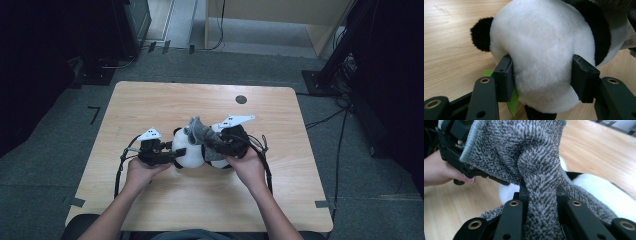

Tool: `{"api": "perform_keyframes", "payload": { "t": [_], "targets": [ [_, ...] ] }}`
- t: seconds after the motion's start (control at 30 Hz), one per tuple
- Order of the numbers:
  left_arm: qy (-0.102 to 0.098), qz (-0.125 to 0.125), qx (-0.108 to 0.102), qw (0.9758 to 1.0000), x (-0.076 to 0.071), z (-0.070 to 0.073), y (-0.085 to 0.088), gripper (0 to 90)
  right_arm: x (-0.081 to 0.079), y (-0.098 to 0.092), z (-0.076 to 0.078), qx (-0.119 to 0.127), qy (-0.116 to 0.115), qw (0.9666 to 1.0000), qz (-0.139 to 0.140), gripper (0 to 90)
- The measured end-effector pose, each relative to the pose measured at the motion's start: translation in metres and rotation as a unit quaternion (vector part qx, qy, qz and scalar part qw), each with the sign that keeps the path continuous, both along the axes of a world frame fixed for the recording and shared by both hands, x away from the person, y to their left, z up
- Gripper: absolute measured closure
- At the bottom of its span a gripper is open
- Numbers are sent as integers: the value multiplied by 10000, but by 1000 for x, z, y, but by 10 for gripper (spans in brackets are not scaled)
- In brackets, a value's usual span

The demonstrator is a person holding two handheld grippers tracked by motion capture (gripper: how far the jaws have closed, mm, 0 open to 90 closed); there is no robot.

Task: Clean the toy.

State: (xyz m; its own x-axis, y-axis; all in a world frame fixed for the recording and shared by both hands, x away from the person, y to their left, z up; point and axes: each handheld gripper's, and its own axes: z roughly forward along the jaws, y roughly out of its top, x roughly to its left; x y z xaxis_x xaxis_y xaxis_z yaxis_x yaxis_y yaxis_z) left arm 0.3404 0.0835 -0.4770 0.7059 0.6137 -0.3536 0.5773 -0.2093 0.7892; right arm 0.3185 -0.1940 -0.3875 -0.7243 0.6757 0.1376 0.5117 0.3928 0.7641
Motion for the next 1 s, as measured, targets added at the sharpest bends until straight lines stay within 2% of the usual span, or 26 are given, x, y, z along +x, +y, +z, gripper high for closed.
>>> {"api": "perform_keyframes", "payload": {
  "t": [0.03, 0.07, 0.1, 0.2, 0.4, 0.43, 0.53, 0.6, 0.63, 0.77, 0.87, 1.0],
  "targets": [
    [0, 0, 0, 10000, 0, 0, 0, 417, 0, 0, 0, 0, 0, 10000, 0, 764],
    [14, -23, -8, 10000, 1, -1, 0, 405, 3, 5, -5, -157, 33, 9999, -9, 764],
    [46, -21, 1, 10000, 1, -1, 0, 384, 5, 6, -7, -194, 59, 9998, -19, 764],
    [36, -28, -67, 10000, 3, -3, 1, 344, 11, 6, -13, -143, 140, 9998, -57, 765],
    [-186, -217, -35, 9996, 0, -1, 2, 298, 19, 1, -18, -158, 172, 9996, -188, 770],
    [-274, -305, 47, 9991, -2, -1, 2, 286, 21, -1, -19, -131, 189, 9995, -222, 770],
    [-360, -338, 112, 9987, -4, -1, 0, 274, 25, -3, -21, -70, 242, 9993, -273, 771],
    [-352, -299, 40, 9989, -5, -4, -3, 245, 30, -7, -23, 22, 285, 9991, -319, 771],
    [-265, -249, -87, 9993, -5, -9, -5, 234, 31, -8, -23, 42, 300, 9990, -330, 771],
    [-241, -240, -115, 9994, -3, -16, -10, 189, 34, -9, -24, 60, 314, 9988, -370, 771],
    [-308, -172, -112, 9993, -3, -21, -13, 222, 34, -8, -24, 46, 319, 9986, -427, 771],
    [-419, -82, 28, 9991, -7, -19, -13, 402, 30, -2, -18, 31, 251, 9990, -359, 771]
  ]
}}
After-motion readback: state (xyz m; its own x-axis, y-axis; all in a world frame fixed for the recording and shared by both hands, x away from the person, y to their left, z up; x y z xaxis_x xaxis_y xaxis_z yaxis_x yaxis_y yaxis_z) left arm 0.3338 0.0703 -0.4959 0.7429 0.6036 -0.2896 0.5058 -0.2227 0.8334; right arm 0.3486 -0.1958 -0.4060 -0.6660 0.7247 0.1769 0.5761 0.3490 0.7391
